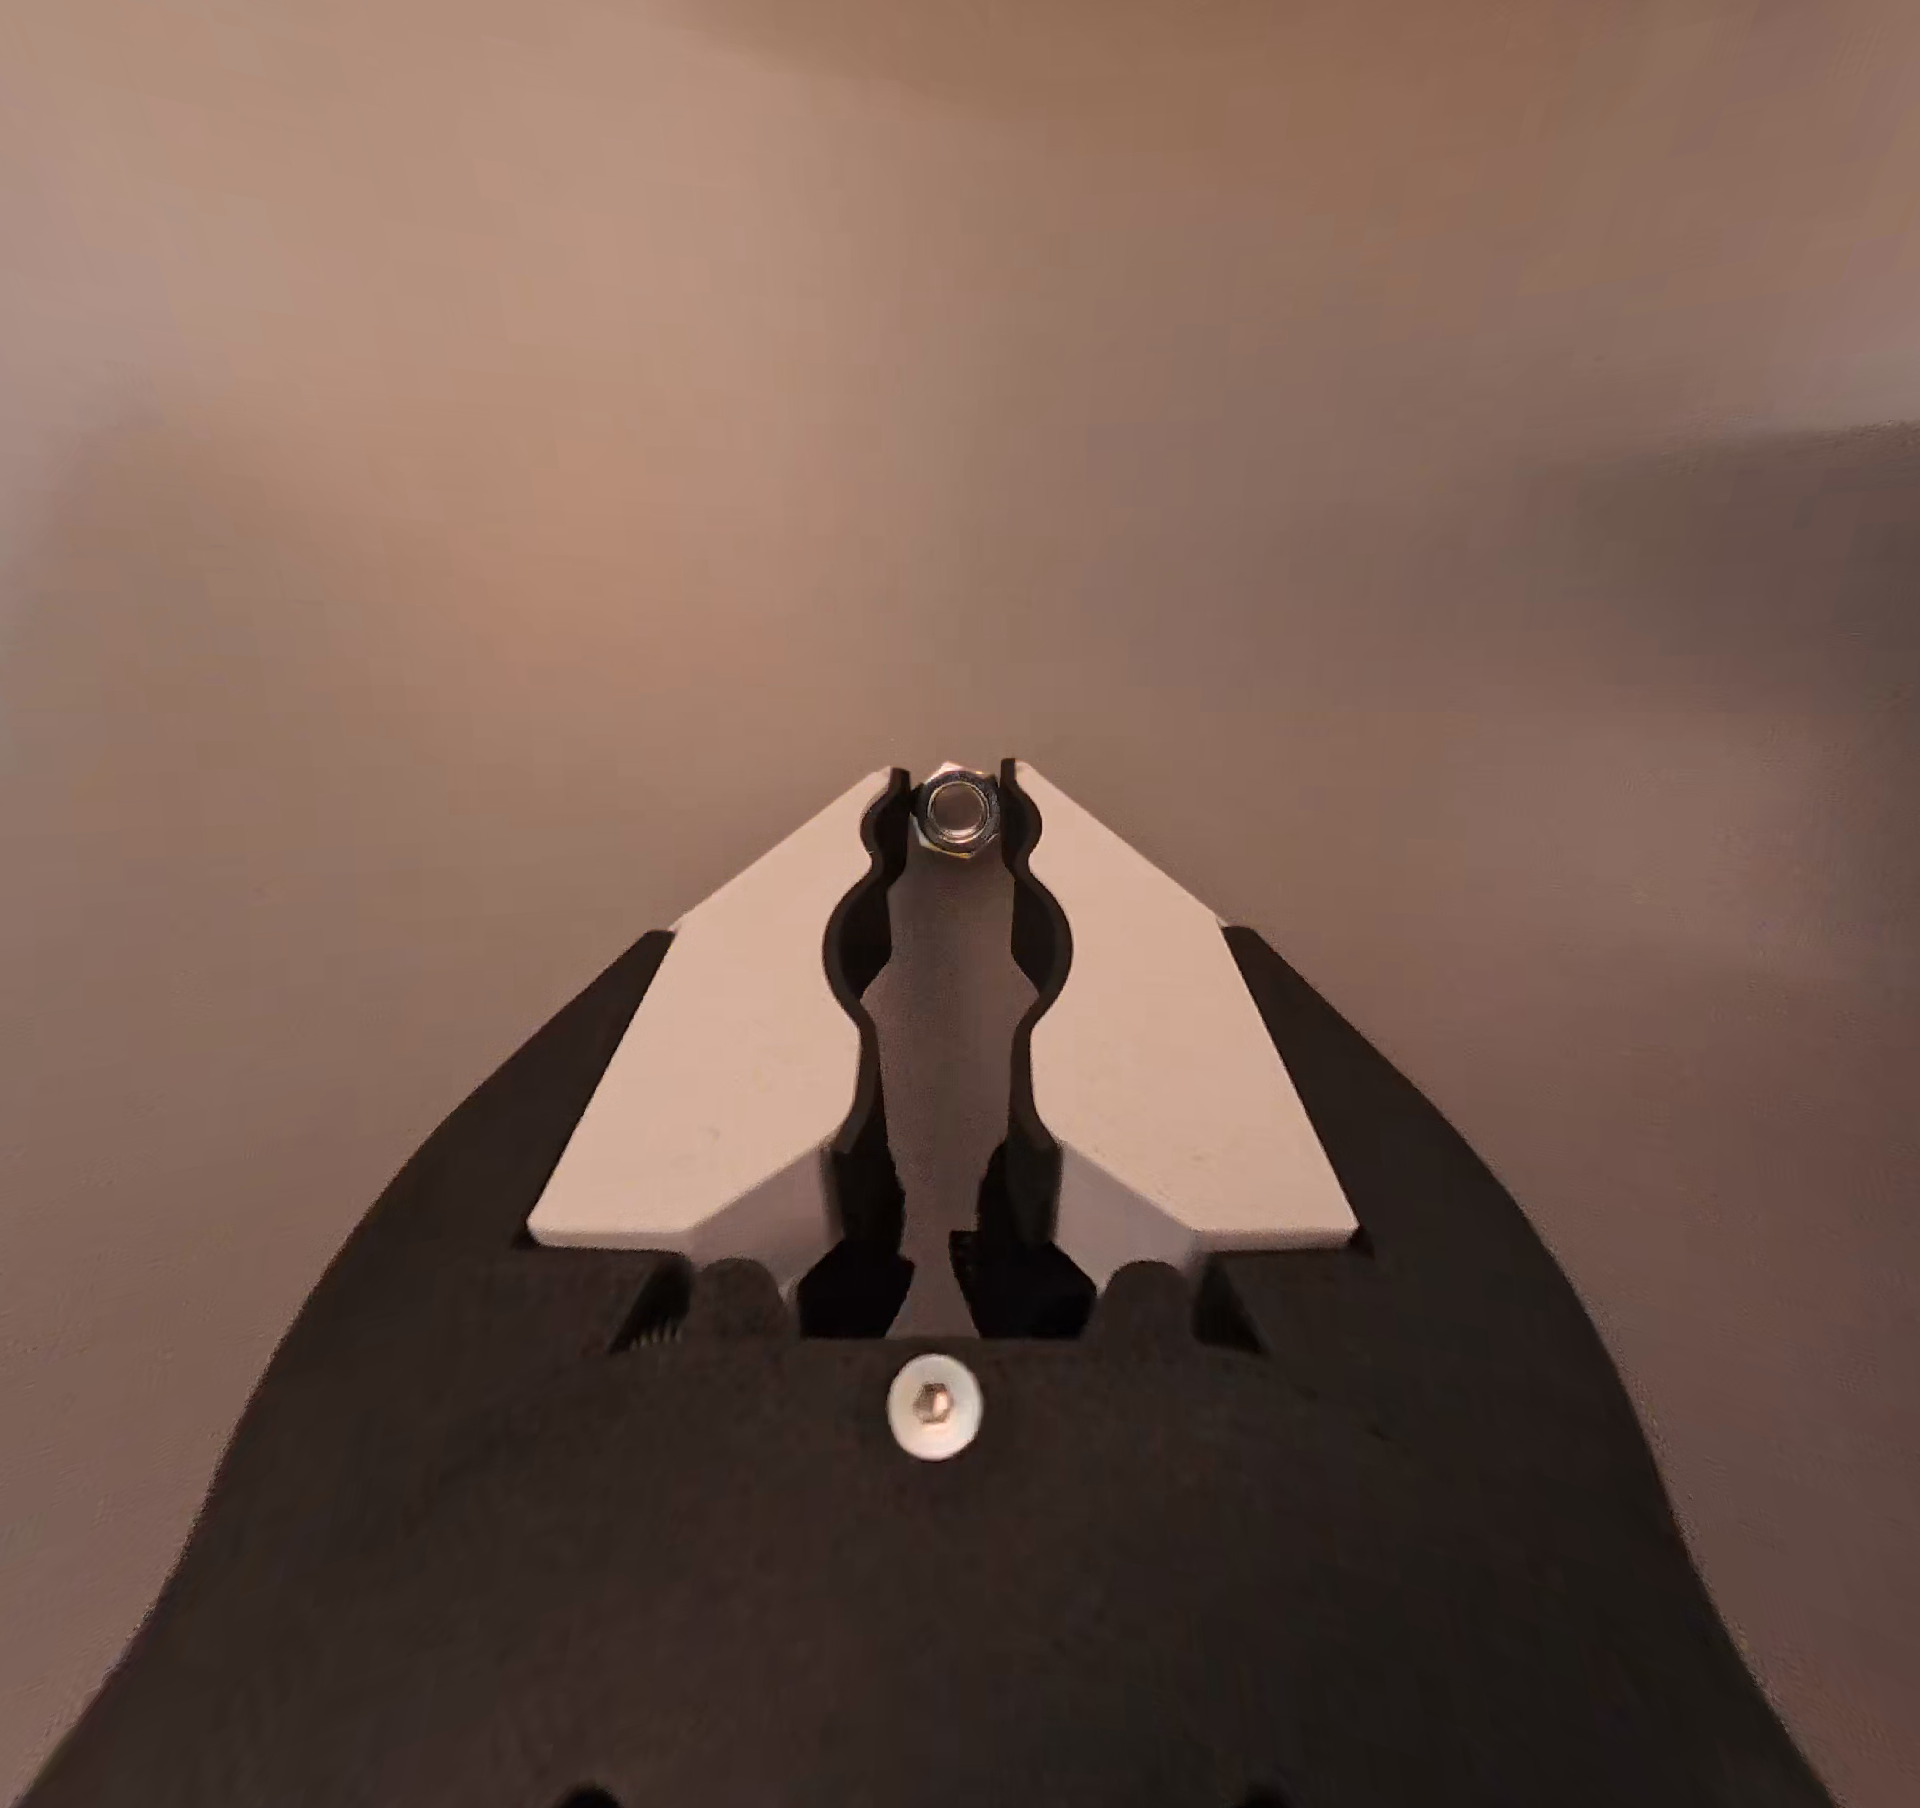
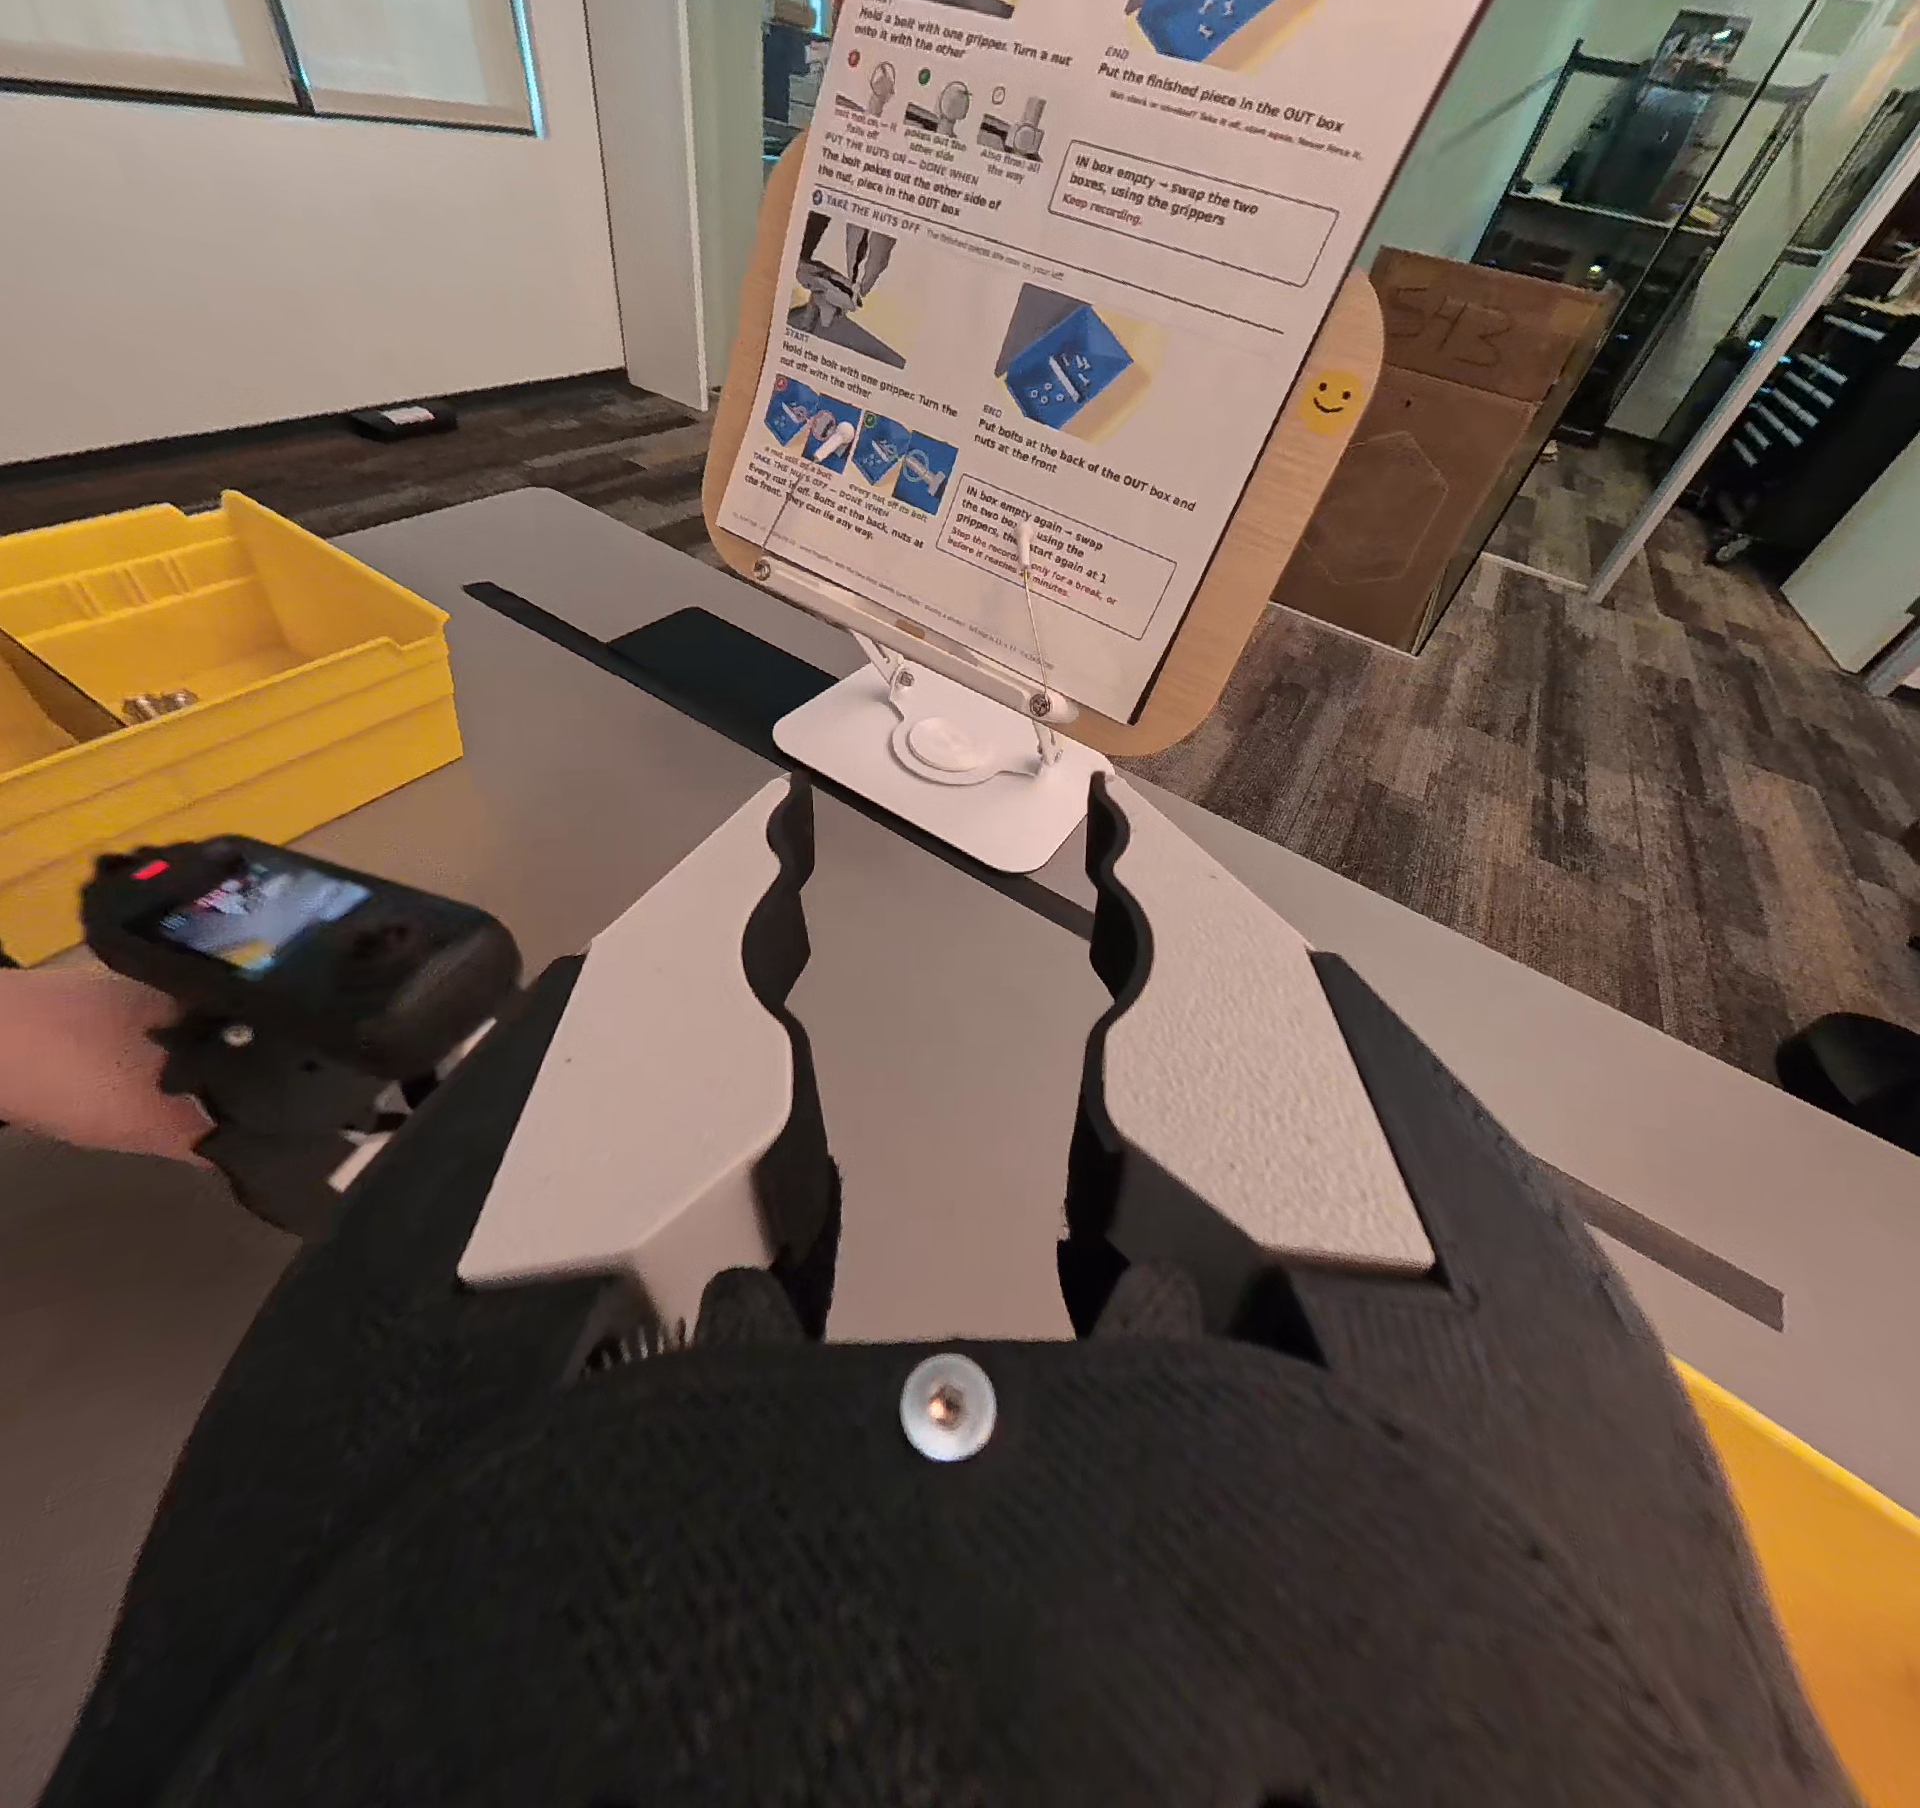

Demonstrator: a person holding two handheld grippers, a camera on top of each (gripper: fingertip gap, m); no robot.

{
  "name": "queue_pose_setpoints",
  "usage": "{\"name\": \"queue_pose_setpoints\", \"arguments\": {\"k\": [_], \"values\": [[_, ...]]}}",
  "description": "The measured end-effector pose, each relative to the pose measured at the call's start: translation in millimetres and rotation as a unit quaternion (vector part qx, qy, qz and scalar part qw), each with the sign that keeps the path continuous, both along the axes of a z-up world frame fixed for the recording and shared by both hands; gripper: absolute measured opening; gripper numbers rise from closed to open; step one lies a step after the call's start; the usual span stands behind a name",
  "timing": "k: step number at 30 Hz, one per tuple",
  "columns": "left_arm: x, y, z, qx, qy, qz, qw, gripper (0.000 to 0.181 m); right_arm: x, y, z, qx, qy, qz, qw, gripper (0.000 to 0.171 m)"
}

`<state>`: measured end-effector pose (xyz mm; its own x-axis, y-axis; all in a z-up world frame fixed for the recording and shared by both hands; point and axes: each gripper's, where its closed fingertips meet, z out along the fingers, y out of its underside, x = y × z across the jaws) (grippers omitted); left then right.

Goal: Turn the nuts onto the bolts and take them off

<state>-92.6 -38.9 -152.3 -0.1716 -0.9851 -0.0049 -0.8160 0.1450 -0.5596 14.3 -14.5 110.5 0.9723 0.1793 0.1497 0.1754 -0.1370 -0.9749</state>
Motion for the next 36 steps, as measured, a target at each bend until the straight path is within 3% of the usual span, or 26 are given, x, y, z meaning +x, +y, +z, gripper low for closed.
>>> {"name": "queue_pose_setpoints", "arguments": {"k": [1,6,8,12,17,21,24,27,36], "values": [[1.6,-1.2,-6.2,0.0,0.009,-0.006,1.0,0.016,1.6,-1.8,1.2,0.003,0.004,0.001,1.0,0.053],[9.0,-2.3,-7.9,-0.023,0.004,-0.005,1.0,0.018,6.4,-5.3,3.9,0.011,0.022,0.007,1.0,0.053],[10.8,2.1,-0.8,-0.024,-0.011,0.006,1.0,0.036,9.2,-5.2,3.1,0.01,0.026,0.003,1.0,0.054],[-3.7,9.5,57.4,-0.031,-0.085,0.025,0.996,0.038,8.5,-5.4,1.9,0.009,0.022,0.004,1.0,0.055],[-93.7,63.4,145.6,0.045,-0.133,0.077,0.987,0.046,1.8,-1.7,1.4,0.009,0.024,0.015,1.0,0.055],[-190.3,132.6,176.5,0.11,-0.083,0.118,0.983,0.051,-5.0,8.7,-5.1,-0.002,0.024,0.026,0.999,0.055],[-250.1,177.7,166.9,0.119,-0.016,0.136,0.983,0.055,-10.1,20.8,-15.0,-0.019,0.022,0.031,0.999,0.055],[-277.9,201.7,144.0,0.088,0.007,0.121,0.989,0.05,-15.2,34.0,-27.1,-0.041,0.016,0.035,0.998,0.055],[-290.6,218.2,53.2,0.027,0.085,-0.015,0.996,0.044,-37.5,66.0,-51.9,-0.065,0.003,0.079,0.995,0.057]]}}
